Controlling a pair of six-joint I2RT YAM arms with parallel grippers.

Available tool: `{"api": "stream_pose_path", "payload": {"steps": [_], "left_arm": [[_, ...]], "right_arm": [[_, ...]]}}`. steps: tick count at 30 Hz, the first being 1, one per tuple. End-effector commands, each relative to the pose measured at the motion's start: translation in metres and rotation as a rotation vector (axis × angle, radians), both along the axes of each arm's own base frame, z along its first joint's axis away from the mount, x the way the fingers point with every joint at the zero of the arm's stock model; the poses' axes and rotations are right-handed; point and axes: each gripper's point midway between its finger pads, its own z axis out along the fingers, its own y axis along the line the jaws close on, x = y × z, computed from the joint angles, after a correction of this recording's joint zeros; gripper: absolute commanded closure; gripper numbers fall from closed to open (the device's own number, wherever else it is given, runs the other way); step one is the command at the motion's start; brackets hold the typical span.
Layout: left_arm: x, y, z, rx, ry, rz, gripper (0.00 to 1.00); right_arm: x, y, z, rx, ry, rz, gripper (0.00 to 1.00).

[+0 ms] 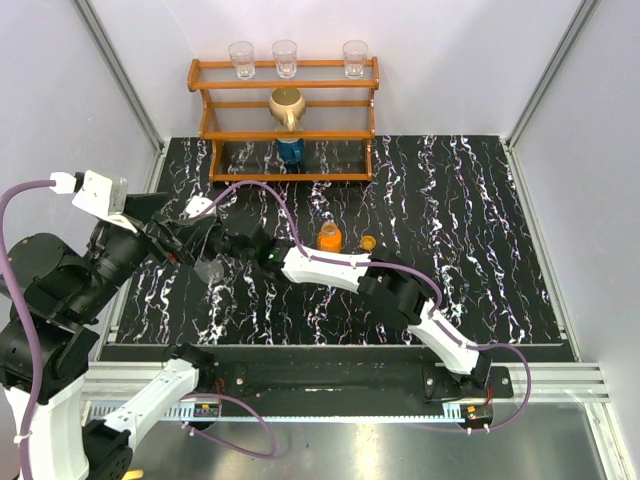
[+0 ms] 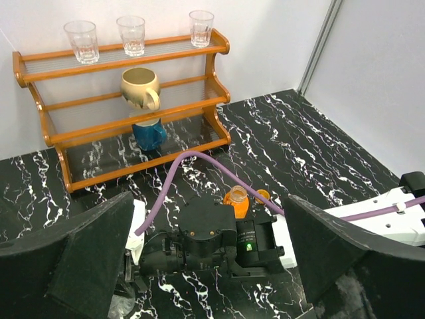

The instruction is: Screw on the bottle caps

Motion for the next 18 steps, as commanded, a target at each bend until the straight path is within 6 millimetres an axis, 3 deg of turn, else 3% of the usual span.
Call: {"api": "stream_pose_path", "payload": {"steps": [1, 7, 11, 18], "left_arm": [[0.0018, 0.0053, 0.0016, -0.020, -0.007, 0.036, 0.02], [-0.0006, 0.0040, 0.0039, -0.034, -0.015, 0.026, 0.03], [-0.0015, 0.0051, 0.0044, -0.038, -0.023, 0.030, 0.03], [-0.0060, 0.0052, 0.0050, -0.038, -0.042, 0.021, 0.04]], "right_arm": [[-0.0049, 0.0100, 0.0164, 0.040, -0.035, -0.007, 0.74], [-0.0067, 0.0073, 0.0126, 0.027, -0.014, -0.007, 0.63], [-0.0077, 0.0047, 0.0115, 0.021, -0.008, -0.013, 0.43], [-0.0102, 0.0041, 0.0172, 0.036, -0.005, -0.004, 0.30]]}}
